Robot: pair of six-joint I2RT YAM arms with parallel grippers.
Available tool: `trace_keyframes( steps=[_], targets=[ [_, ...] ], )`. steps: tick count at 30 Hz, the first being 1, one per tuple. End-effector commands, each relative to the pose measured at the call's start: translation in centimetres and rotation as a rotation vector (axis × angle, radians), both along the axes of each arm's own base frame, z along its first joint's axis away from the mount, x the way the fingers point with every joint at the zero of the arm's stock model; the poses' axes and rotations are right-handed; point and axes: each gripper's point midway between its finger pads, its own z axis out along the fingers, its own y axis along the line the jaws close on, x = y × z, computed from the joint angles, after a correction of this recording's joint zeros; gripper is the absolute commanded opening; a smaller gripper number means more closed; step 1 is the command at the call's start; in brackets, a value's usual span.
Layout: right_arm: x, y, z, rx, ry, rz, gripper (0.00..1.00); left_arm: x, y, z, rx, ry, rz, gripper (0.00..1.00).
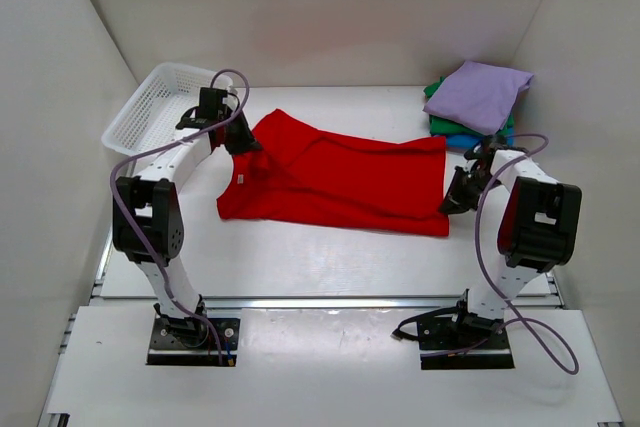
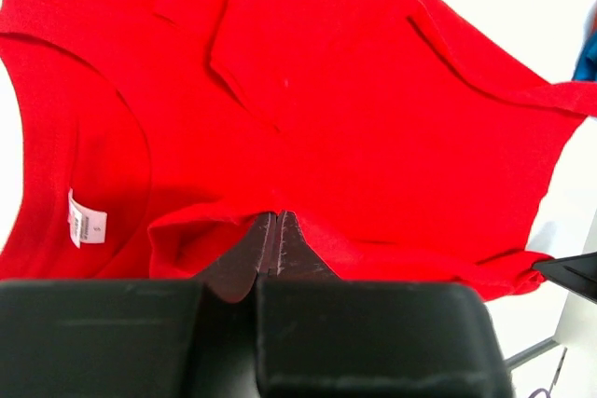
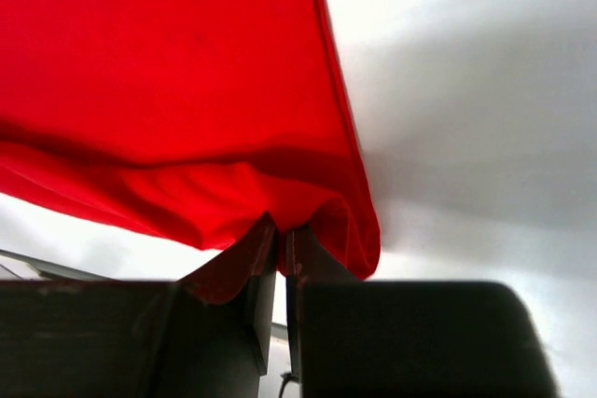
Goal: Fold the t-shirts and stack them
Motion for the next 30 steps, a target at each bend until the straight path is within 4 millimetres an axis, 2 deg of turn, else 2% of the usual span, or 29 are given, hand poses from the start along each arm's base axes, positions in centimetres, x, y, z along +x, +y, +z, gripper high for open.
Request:
trace_keyframes(
  steps=[1, 5, 8, 10, 11, 12, 13, 14, 16, 18, 20, 21, 23, 24, 26, 27, 30],
  targets=[
    [3.0, -0.4, 1.5, 0.034, -0.115, -0.033, 0.07, 2.3, 0.9, 3.1, -0.018, -0.105, 0.033, 0.0],
    [4.4, -0.7, 2.8, 0.096, -0.195, -0.101, 0.03, 3.1, 0.9, 3.1, -0.02, -0.104, 0.038, 0.0],
    [5.6, -0.7, 3.5, 0.136, -0.262, -0.147, 0.05, 4.0, 0.8, 3.6, -0.033, -0.125, 0.045, 0.0],
    [6.0, -0.8, 3.9, 0.161, -0.295, -0.182, 0.21, 4.7, 1.4, 4.3, -0.034, -0.155, 0.063, 0.03],
    [5.9, -0.6, 3.7, 0.17, -0.297, -0.204, 0.29, 4.7, 1.1, 3.9, -0.038, -0.143, 0.059, 0.14],
    [6.1, -0.8, 3.7, 0.167, -0.309, -0.204, 0.33, 4.8, 1.1, 3.8, -0.037, -0.146, 0.06, 0.21],
    [6.5, -1.0, 3.9, 0.161, -0.327, -0.217, 0.44, 4.9, 1.4, 3.7, -0.043, -0.141, 0.066, 0.33],
    [6.5, -1.1, 3.8, 0.151, -0.337, -0.227, 0.48, 4.6, 1.4, 3.1, -0.045, -0.125, 0.067, 0.46],
    [6.2, -1.2, 3.5, 0.132, -0.339, -0.23, 0.51, 4.3, 1.9, 2.9, -0.054, -0.113, 0.078, 0.58],
    [5.9, -1.5, 4.1, 0.088, -0.361, -0.233, 0.53, 3.6, 2.0, 2.3, -0.045, -0.1, 0.077, 0.61],
    [5.7, -2.1, 4.2, 0.013, -0.384, -0.229, 0.52, 2.0, 2.4, 1.2, -0.039, -0.073, 0.093, 0.59],
    [5.5, -1.8, 4.5, 0.002, -0.396, -0.216, 0.5, 1.3, 2.3, 1.0, -0.046, -0.063, 0.086, 0.58],
    [5.1, -1.0, 4.4, -0.032, -0.408, -0.166, 0.33, -0.9, 2.1, -0.7, -0.042, -0.026, 0.082, 0.51],
    [4.8, -0.6, 4.2, -0.032, -0.406, -0.152, 0.29, -1.8, 1.4, -1.3, -0.036, -0.014, 0.058, 0.5],
    [4.3, 0.8, 3.8, -0.02, -0.393, -0.106, 0.17, -4.3, 0.9, -4.3, -0.02, 0.05, 0.041, 0.46],
    [3.9, 1.1, 3.4, -0.02, -0.382, -0.104, 0.15, -5.7, 0.4, -5.5, -0.023, 0.082, 0.026, 0.45],
    [2.7, 3.6, 2.1, 0.003, -0.357, -0.05, 0.15, -7.8, -0.7, -8.5, -0.007, 0.132, 0.016, 0.43]
  ],
)
